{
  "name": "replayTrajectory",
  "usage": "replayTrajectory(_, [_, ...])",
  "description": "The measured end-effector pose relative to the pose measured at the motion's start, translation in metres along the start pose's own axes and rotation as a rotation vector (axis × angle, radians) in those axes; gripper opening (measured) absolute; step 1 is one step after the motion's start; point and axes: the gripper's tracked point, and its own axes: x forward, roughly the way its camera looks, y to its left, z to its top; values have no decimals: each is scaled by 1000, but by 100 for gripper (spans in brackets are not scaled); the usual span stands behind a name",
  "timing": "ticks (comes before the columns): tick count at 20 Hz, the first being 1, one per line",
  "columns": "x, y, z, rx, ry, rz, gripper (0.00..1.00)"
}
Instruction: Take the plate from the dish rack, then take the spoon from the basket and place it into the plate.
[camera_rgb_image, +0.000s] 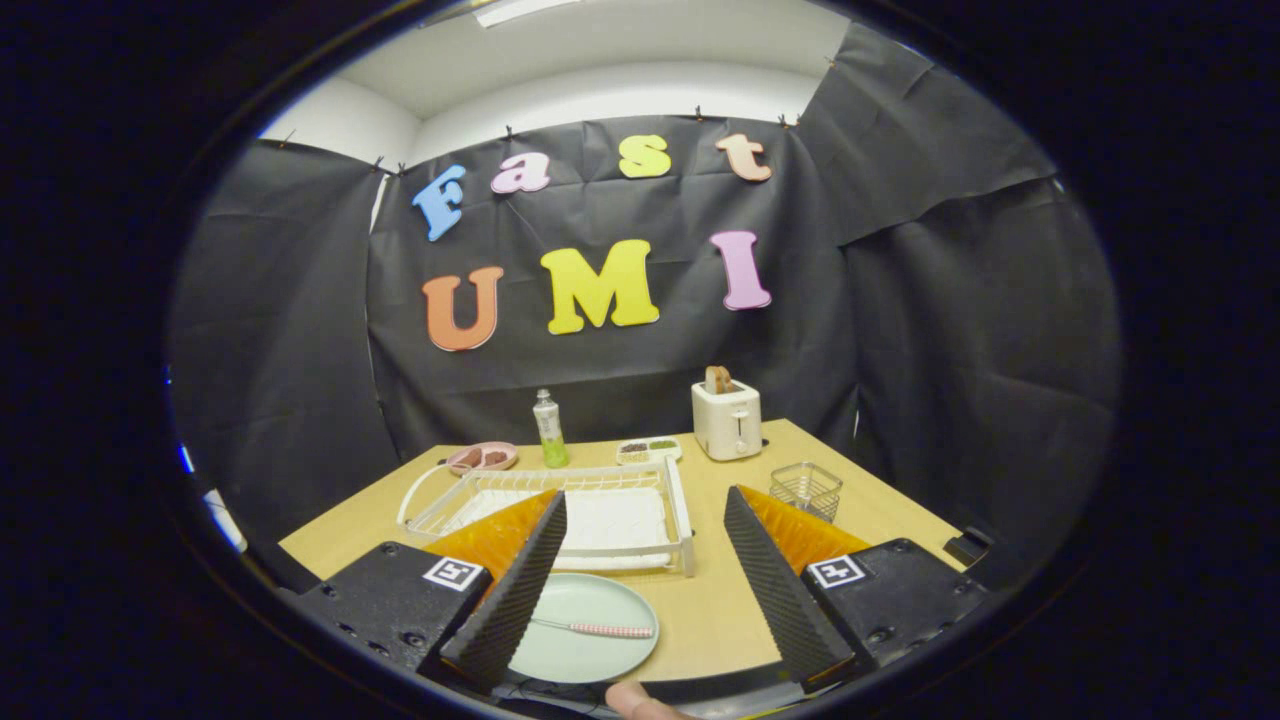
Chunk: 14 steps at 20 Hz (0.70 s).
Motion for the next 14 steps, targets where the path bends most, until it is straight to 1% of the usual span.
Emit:
replayTrajectory(5, [-1,2,1,14,-3,19,100])
replayTrajectory(14, [6,-6,-11,25,32,14,100])
